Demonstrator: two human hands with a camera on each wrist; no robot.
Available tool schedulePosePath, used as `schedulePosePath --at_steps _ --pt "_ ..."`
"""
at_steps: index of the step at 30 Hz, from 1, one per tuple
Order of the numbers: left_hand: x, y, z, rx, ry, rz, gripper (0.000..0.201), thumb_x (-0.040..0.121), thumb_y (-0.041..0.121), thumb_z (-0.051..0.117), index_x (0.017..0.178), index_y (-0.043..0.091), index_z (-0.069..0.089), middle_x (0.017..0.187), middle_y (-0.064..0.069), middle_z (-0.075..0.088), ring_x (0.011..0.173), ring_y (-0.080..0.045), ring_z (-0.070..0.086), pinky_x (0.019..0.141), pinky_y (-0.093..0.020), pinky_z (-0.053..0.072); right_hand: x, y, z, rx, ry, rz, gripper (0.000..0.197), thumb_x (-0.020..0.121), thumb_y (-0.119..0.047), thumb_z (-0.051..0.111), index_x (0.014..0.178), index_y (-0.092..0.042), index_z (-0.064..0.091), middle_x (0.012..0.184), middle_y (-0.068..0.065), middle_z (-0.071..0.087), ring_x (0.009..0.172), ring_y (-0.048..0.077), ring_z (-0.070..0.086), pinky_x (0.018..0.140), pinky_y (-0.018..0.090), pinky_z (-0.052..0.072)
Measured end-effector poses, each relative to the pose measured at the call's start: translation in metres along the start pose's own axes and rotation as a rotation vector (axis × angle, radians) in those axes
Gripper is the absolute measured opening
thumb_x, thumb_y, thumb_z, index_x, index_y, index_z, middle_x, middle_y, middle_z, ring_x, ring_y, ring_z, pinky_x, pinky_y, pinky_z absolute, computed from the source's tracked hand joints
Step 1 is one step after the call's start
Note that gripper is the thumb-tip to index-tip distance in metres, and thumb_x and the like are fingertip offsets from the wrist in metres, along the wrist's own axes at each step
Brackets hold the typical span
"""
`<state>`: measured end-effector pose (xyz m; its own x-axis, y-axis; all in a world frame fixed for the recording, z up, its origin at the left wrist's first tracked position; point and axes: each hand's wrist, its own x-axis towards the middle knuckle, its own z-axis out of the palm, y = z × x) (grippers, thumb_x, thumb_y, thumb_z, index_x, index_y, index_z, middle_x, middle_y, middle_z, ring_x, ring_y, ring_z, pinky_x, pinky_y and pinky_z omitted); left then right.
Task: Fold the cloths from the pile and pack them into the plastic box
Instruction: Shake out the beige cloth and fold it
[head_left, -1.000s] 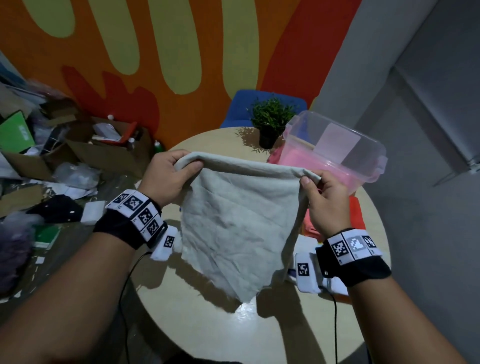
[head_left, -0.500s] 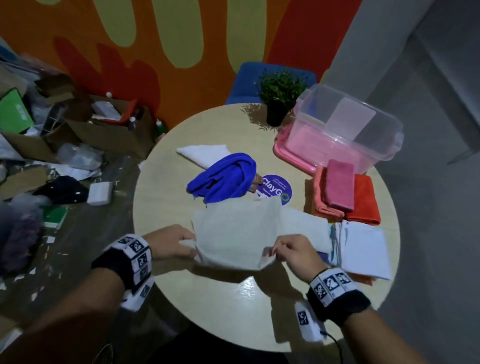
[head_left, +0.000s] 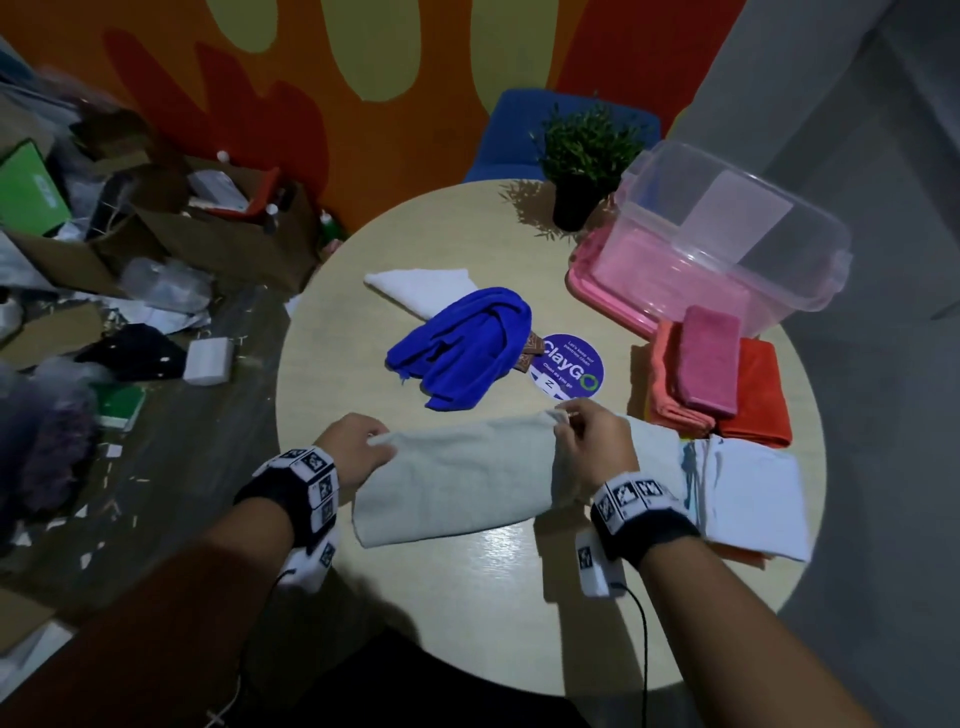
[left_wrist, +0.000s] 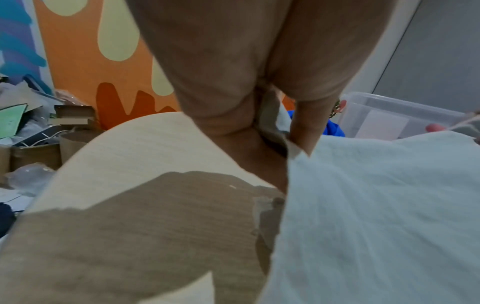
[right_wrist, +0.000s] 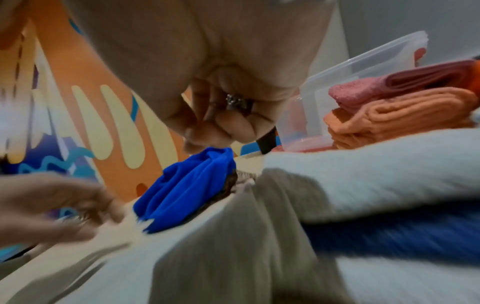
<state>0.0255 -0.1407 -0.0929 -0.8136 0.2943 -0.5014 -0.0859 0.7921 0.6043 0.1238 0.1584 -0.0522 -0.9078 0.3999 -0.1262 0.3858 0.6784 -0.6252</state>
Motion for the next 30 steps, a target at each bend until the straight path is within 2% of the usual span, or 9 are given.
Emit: schedulePosePath --at_steps 2,4,6,9,13,18,21,24,30 --pt "0.010 0.000 0.003 0.064 -0.010 -0.064 0.018 0.083 0.018 0.065 0.065 0.014 0.062 0.065 -0.005 0.062 0.063 -0.022 0.058 0.054 -0.024 0.039 0.019 -0.007 0.005 0.014 0.032 0.033 0.023 0.090 -0.010 0.065 0.112 -0.016 0.067 0.097 0.009 0.072 0.089 0.024 0.068 0.082 0.025 0.050" --pt "0.012 0.003 0.006 0.177 -0.040 -0.128 0.014 0.081 0.023 0.065 0.084 0.009 0.065 0.086 -0.012 0.067 0.079 -0.029 0.062 0.059 -0.026 0.043 0.033 -0.011 0.009 -0.003 0.048 0.057 0.034 0.089 -0.001 0.061 0.120 -0.014 0.064 0.107 0.012 0.070 0.097 0.027 0.066 0.089 0.033 0.052" --pt "0.011 0.005 0.008 0.403 -0.046 -0.167 0.032 0.082 0.038 0.066 0.105 0.018 0.058 0.108 -0.007 0.062 0.099 -0.029 0.058 0.075 -0.031 0.048 0.040 -0.014 0.011 -0.035 0.080 0.016 0.039 0.087 0.006 0.057 0.122 -0.010 0.064 0.112 0.014 0.068 0.103 0.029 0.064 0.092 0.035 0.051" --pt "0.009 0.016 0.016 0.606 0.151 -0.016 0.035 0.087 0.043 0.063 0.117 0.029 0.051 0.121 0.003 0.052 0.117 -0.027 0.045 0.089 -0.041 0.045 0.023 -0.015 0.010 -0.071 0.090 -0.111 0.019 0.088 -0.003 0.060 0.101 -0.012 0.070 0.095 0.008 0.071 0.084 0.023 0.065 0.076 0.025 0.045" --pt "0.014 0.049 0.046 0.416 0.144 0.371 0.026 0.096 0.023 0.052 0.122 0.025 0.059 0.126 0.005 0.058 0.121 -0.021 0.045 0.095 -0.038 0.041 -0.029 0.012 0.017 -0.198 -0.180 -0.041 0.014 0.088 -0.029 0.057 0.083 -0.021 0.067 0.078 0.006 0.070 0.072 0.023 0.065 0.066 0.026 0.045" --pt "0.036 0.074 0.083 0.480 -0.085 0.336 0.058 0.098 0.029 0.056 0.150 0.022 0.031 0.153 0.003 0.035 0.135 -0.024 0.036 0.106 -0.043 0.037 -0.057 0.051 0.040 -0.329 -0.452 0.220 0.046 0.090 -0.056 0.050 0.074 -0.015 0.061 0.075 0.007 0.062 0.078 0.028 0.064 0.065 0.032 0.043" --pt "0.040 0.070 0.097 0.632 -0.077 0.283 0.075 0.094 0.033 0.063 0.154 0.021 0.020 0.152 -0.001 0.029 0.134 -0.028 0.035 0.104 -0.045 0.037 -0.056 0.050 0.047 -0.121 -0.399 0.303 0.047 0.091 -0.057 0.054 0.102 -0.013 0.063 0.097 0.006 0.068 0.095 0.027 0.064 0.075 0.030 0.042" --pt "0.037 0.066 0.101 0.529 -0.154 0.184 0.067 0.094 0.023 0.062 0.150 0.021 0.026 0.146 -0.005 0.040 0.130 -0.030 0.043 0.104 -0.043 0.037 -0.050 0.043 0.055 0.187 -0.343 0.341 0.047 0.089 -0.046 0.066 0.122 -0.013 0.059 0.115 0.000 0.068 0.108 0.021 0.062 0.085 0.026 0.042" --pt "0.022 0.044 0.084 0.310 -0.260 0.181 0.044 0.090 0.024 0.060 0.131 0.016 0.045 0.129 -0.007 0.049 0.123 -0.029 0.049 0.101 -0.041 0.042 -0.047 0.028 0.053 0.503 -0.344 0.318 0.027 0.089 -0.013 0.068 0.115 -0.013 0.063 0.103 -0.005 0.071 0.092 0.011 0.068 0.072 0.020 0.049"
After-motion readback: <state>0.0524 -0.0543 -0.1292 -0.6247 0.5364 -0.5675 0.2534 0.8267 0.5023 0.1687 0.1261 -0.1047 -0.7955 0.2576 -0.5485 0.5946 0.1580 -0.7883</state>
